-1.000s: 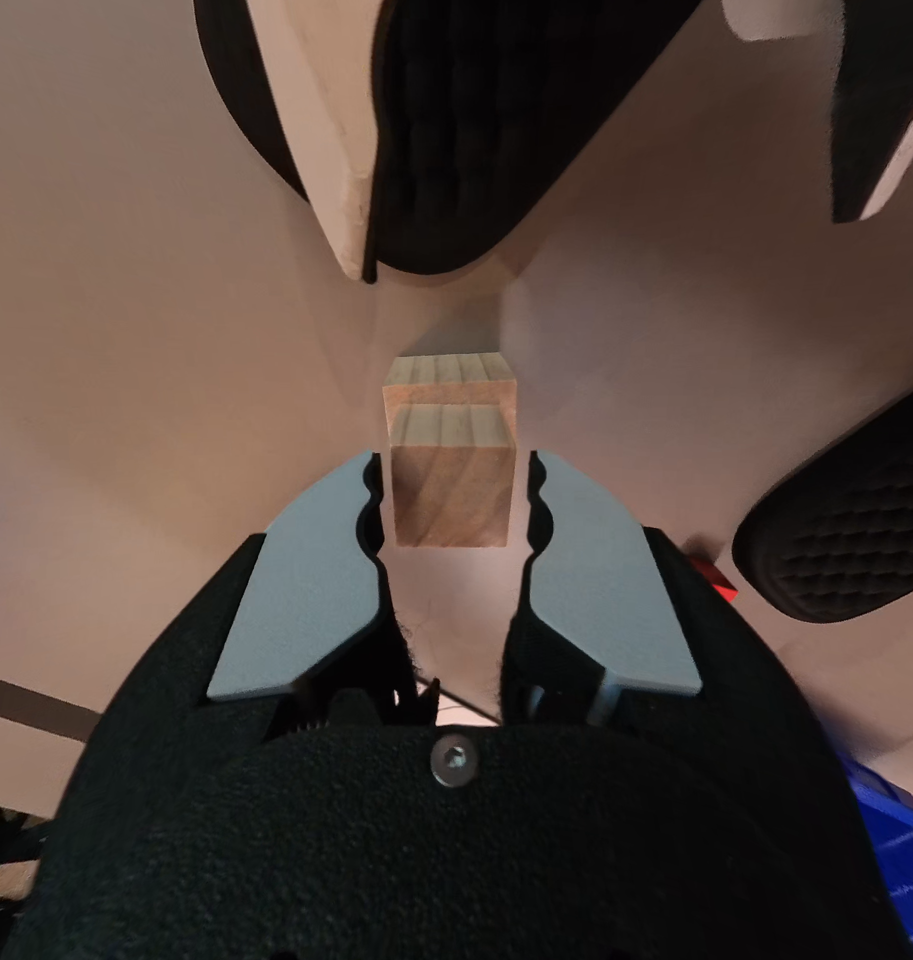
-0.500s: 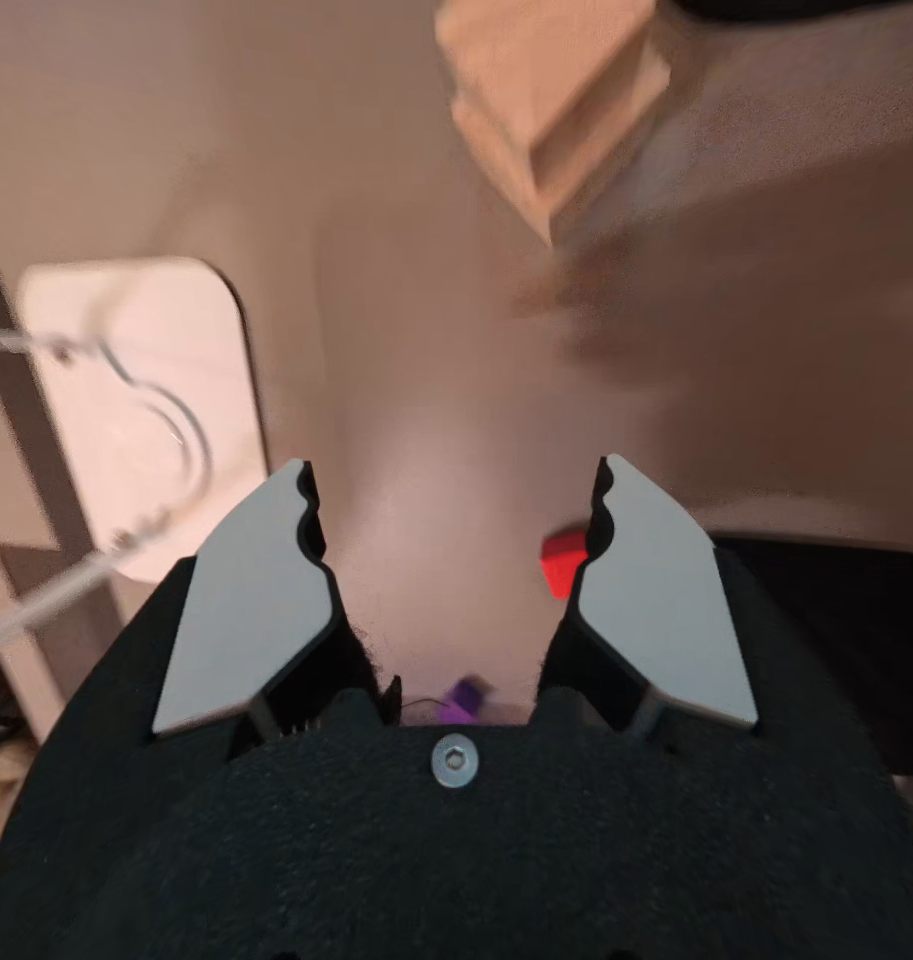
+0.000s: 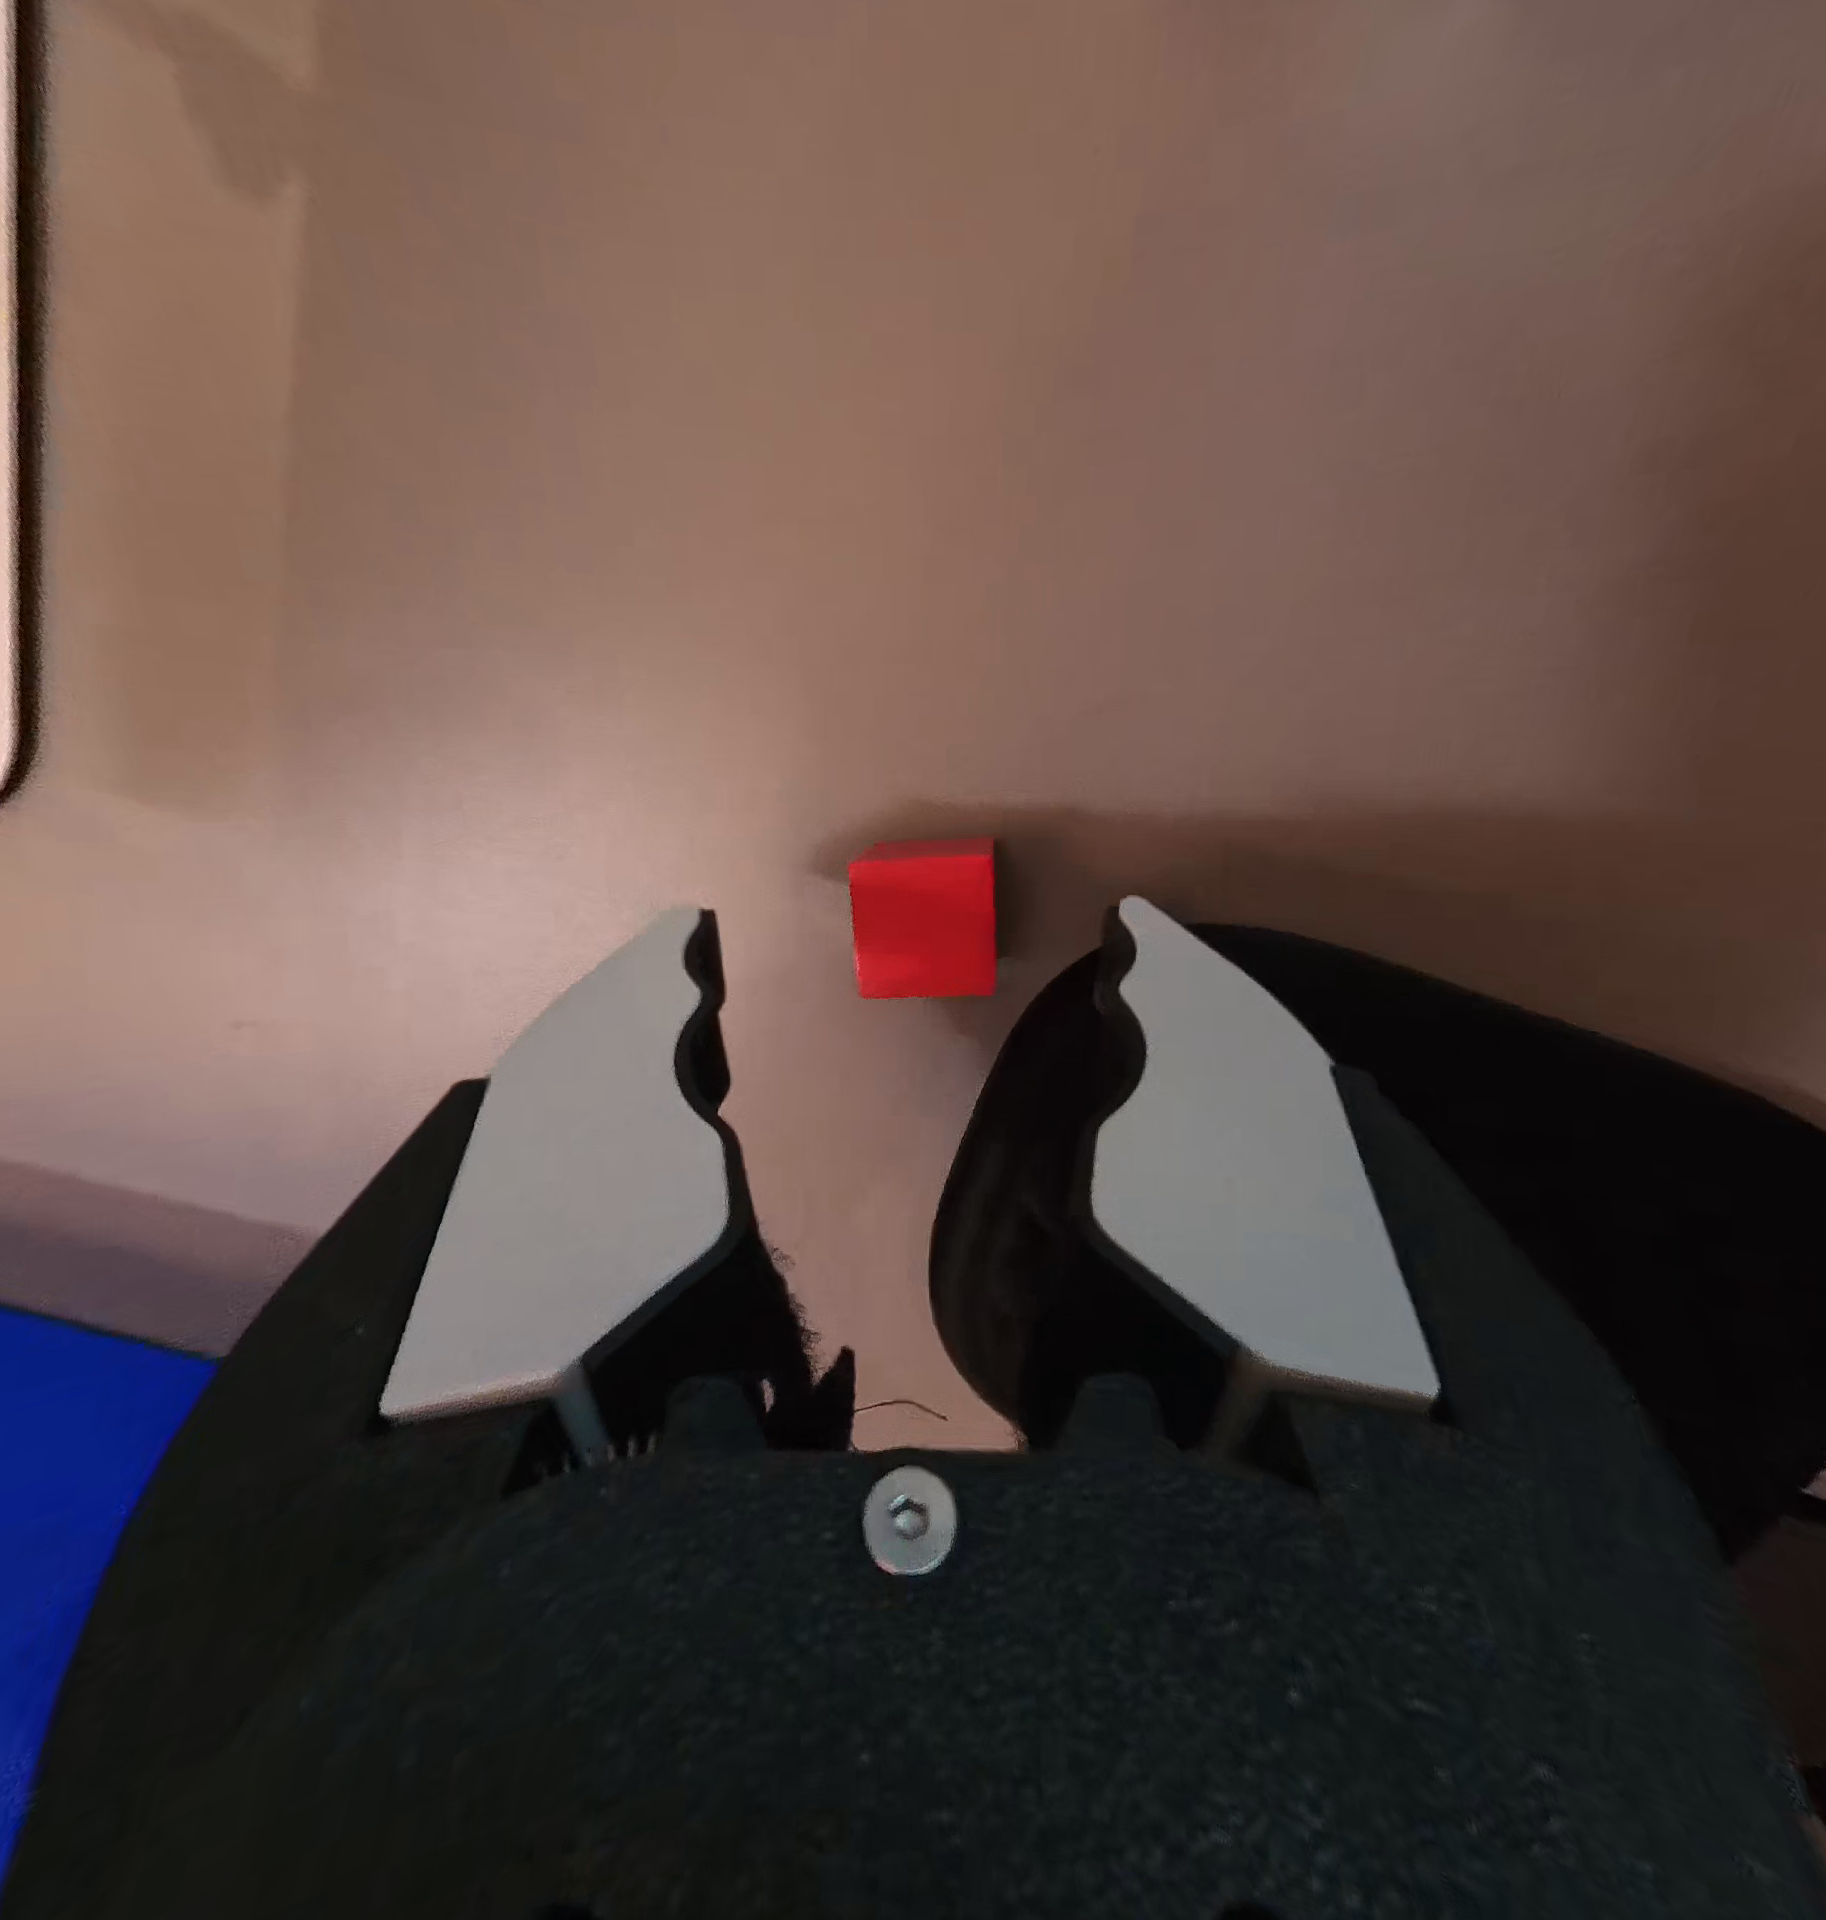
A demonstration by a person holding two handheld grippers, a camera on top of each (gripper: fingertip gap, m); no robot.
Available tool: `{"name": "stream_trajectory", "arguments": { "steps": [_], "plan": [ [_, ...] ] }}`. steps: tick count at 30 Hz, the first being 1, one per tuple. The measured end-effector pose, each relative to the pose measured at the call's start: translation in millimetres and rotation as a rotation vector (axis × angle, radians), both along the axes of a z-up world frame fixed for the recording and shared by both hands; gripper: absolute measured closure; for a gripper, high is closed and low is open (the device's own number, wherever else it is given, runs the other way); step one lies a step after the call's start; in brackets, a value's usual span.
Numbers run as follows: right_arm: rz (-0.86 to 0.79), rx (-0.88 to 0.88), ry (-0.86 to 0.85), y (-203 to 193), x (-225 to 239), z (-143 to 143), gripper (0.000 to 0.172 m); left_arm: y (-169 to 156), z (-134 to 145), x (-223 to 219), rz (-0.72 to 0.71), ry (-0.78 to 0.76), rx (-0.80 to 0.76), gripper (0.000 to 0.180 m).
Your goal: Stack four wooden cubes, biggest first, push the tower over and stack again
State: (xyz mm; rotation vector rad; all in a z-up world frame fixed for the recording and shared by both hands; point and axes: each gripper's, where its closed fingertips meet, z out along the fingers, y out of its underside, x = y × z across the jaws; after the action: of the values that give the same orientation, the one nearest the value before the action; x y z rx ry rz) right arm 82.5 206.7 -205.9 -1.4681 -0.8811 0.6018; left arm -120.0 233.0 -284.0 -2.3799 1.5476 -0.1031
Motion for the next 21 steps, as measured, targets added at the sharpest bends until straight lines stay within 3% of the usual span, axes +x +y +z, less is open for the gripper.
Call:
{"name": "stream_trajectory", "arguments": {
  "steps": [7, 13, 15, 21],
  "plan": [
    [0.000, 0.012, -0.022, -1, -2, -2, 0.074, -5, -11, -2, -0.007, 0.001, -0.039, 0.117],
    [-0.002, 0.003, -0.008, 0, 0, -1, 0.075, -5, -13, -1, -0.008, -0.038, -0.047, 0.152],
    [0.000, -0.001, -0.003, 0, 0, 0, 0.076, -5, -11, -1, -0.013, -0.042, -0.058, 0.152],
    [-0.002, -0.020, 0.025, 2, 2, 1, 0.076, 2, 31, 15, -0.072, -0.090, 0.002, 0.153]
  ]
}}
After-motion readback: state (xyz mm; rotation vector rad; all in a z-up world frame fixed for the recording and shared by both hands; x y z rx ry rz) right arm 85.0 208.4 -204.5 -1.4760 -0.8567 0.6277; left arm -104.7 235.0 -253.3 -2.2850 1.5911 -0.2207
